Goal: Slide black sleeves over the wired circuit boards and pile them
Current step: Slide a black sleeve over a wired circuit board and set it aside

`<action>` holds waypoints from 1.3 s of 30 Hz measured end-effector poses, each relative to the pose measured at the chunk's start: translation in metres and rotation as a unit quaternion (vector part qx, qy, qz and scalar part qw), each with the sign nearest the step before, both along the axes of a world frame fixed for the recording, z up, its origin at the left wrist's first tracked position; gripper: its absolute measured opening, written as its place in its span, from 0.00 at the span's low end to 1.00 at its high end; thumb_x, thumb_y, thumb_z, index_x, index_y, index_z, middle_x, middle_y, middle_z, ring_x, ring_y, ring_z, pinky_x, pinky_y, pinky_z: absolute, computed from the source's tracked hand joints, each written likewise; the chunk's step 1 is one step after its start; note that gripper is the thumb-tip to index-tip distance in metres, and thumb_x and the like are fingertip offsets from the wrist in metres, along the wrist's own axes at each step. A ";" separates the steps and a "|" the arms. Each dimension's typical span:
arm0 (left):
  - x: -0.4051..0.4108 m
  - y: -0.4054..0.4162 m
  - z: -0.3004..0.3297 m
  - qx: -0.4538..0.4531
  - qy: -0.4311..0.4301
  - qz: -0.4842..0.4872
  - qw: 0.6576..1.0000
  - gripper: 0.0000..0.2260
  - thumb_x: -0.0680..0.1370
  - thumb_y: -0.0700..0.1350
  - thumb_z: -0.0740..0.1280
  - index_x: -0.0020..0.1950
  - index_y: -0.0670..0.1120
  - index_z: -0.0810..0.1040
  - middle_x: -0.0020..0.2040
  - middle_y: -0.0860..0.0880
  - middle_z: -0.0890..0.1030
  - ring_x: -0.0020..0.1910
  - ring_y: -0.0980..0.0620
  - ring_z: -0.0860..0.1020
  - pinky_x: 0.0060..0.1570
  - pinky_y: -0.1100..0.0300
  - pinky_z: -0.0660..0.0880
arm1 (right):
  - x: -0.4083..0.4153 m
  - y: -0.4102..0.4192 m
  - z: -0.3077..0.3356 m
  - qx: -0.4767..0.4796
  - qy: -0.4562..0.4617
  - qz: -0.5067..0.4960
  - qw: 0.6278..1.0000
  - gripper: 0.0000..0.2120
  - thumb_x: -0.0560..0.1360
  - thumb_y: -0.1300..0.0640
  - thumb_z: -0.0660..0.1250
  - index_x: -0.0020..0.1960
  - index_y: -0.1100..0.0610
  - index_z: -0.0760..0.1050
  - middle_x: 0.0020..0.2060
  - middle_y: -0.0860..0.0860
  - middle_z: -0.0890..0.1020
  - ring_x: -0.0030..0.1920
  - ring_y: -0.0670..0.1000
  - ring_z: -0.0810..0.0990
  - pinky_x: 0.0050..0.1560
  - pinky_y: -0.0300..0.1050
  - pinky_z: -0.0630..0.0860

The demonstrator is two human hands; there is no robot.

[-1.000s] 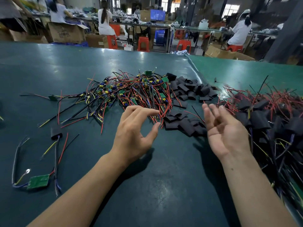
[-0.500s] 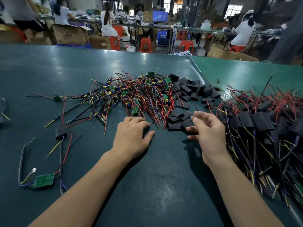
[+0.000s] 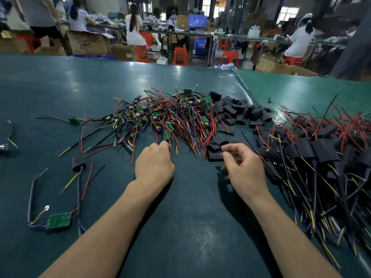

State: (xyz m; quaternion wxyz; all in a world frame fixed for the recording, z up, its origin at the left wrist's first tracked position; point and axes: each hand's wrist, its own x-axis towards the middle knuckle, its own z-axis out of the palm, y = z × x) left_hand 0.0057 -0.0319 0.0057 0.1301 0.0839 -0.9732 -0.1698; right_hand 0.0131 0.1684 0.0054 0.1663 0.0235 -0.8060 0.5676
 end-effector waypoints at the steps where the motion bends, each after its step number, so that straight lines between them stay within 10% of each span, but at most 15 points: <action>1: 0.001 0.001 0.000 0.007 -0.009 0.006 1.000 0.12 0.78 0.41 0.63 0.61 0.44 0.75 0.56 0.43 0.79 0.56 0.41 0.76 0.51 0.51 0.70 | 0.000 0.000 0.000 0.001 0.002 -0.001 1.000 0.09 0.77 0.61 0.66 0.47 0.46 0.78 0.38 0.41 0.81 0.37 0.52 0.81 0.38 0.53 0.81; 7: 0.009 0.003 0.001 0.027 0.038 0.031 0.998 0.13 0.81 0.53 0.63 0.60 0.48 0.77 0.55 0.47 0.80 0.58 0.44 0.75 0.52 0.51 0.72 | -0.003 0.002 -0.003 0.010 0.009 0.003 1.000 0.09 0.78 0.60 0.67 0.49 0.45 0.77 0.39 0.43 0.81 0.36 0.50 0.82 0.38 0.55 0.82; 25: 0.002 0.001 0.003 0.025 -0.016 0.030 0.999 0.13 0.75 0.40 0.64 0.60 0.46 0.74 0.55 0.45 0.80 0.56 0.43 0.76 0.47 0.54 0.69 | 0.000 0.000 -0.002 0.023 -0.012 0.012 1.000 0.13 0.78 0.58 0.66 0.60 0.45 0.74 0.43 0.45 0.81 0.36 0.57 0.81 0.39 0.59 0.81; 29: 0.006 -0.001 0.008 0.231 0.023 0.038 0.972 0.14 0.78 0.37 0.63 0.61 0.49 0.78 0.51 0.49 0.81 0.52 0.46 0.78 0.48 0.57 0.70 | 0.002 -0.002 -0.001 0.023 -0.003 0.013 1.000 0.13 0.78 0.59 0.67 0.58 0.44 0.74 0.40 0.44 0.82 0.36 0.55 0.81 0.40 0.58 0.81; 32: 0.018 0.004 0.021 0.413 0.083 -0.054 0.906 0.11 0.81 0.35 0.62 0.53 0.48 0.81 0.44 0.48 0.81 0.37 0.55 0.75 0.44 0.61 0.70 | 0.002 -0.005 -0.002 0.035 0.009 0.020 0.999 0.14 0.77 0.60 0.68 0.58 0.44 0.73 0.40 0.46 0.82 0.36 0.54 0.82 0.42 0.59 0.80; 39: 0.051 0.031 0.032 0.395 0.037 -0.357 0.846 0.12 0.77 0.28 0.66 0.49 0.44 0.81 0.45 0.51 0.84 0.44 0.56 0.80 0.49 0.65 0.74 | 0.007 -0.003 0.001 0.084 0.080 0.206 0.972 0.30 0.73 0.60 0.70 0.72 0.45 0.67 0.58 0.47 0.81 0.47 0.50 0.82 0.54 0.41 0.79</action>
